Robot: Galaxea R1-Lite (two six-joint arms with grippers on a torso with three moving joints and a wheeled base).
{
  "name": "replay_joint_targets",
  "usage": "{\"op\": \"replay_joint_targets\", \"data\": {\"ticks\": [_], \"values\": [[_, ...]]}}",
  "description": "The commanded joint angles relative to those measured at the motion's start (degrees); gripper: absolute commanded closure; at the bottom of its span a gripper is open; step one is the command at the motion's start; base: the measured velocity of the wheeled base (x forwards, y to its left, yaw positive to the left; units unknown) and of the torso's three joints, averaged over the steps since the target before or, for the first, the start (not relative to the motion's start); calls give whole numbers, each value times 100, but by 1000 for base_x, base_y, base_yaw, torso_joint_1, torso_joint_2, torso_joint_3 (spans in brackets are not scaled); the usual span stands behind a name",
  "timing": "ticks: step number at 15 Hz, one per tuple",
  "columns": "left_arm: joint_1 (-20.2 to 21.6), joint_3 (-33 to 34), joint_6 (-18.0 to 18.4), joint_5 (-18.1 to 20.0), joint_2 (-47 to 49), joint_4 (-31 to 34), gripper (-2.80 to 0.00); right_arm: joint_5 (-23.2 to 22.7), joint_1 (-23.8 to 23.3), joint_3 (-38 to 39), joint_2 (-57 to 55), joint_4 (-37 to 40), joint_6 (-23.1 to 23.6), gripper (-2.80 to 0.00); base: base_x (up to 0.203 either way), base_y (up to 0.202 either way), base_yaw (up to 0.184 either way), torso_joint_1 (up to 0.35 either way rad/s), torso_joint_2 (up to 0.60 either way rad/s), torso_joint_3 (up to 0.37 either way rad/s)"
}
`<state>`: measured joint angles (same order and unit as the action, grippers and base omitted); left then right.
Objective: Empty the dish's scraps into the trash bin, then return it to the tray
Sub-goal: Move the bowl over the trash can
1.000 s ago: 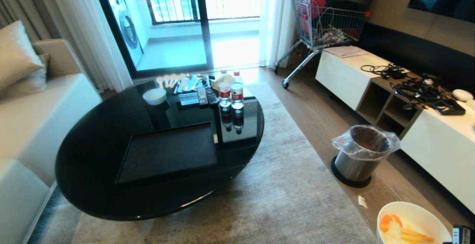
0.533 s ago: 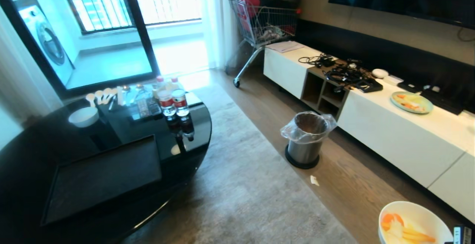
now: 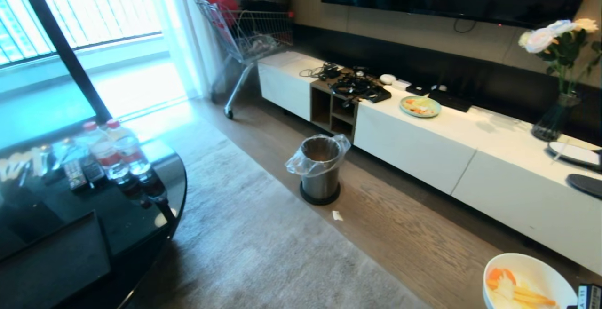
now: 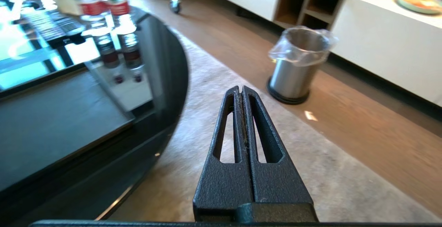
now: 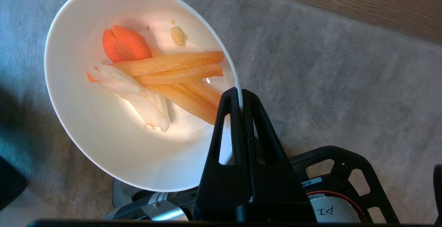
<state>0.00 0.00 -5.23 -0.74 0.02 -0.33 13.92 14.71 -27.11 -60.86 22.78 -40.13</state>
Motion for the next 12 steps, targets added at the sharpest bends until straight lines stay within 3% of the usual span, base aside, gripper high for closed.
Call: {"op": "replay_joint_targets", "data": {"ticks": [1, 4, 12], "values": [[0, 0, -4, -5, -2, -2, 0, 11, -18, 4, 4, 7, -21, 0, -2, 9, -165, 2, 2, 2], [0, 0, -4, -5, -2, -2, 0, 14, -12, 4, -5, -2, -13, 0, 1, 8, -117, 1, 1, 2], [0, 0, -4, -5, -2, -2, 0, 5, -4, -49, 13, 7, 5, 0, 0, 0, 0, 0, 0, 0]]}}
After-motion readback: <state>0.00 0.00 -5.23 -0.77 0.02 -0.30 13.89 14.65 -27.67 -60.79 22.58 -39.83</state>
